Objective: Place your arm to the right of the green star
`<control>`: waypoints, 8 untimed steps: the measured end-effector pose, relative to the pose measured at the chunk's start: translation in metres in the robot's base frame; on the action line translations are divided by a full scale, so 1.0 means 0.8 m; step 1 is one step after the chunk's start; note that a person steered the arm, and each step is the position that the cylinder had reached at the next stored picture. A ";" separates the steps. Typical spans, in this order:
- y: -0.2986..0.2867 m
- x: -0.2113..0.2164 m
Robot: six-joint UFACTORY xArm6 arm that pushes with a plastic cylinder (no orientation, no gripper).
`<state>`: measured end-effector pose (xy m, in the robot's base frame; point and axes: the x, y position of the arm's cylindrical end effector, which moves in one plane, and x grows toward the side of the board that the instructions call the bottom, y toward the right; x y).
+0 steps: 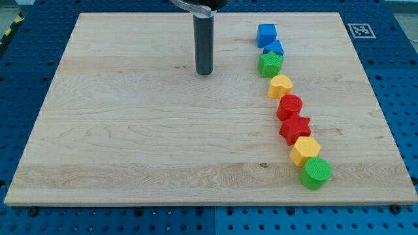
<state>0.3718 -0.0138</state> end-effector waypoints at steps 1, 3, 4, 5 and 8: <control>0.000 0.000; -0.004 -0.086; 0.021 -0.143; 0.028 -0.157; 0.175 -0.182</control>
<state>0.2258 0.1263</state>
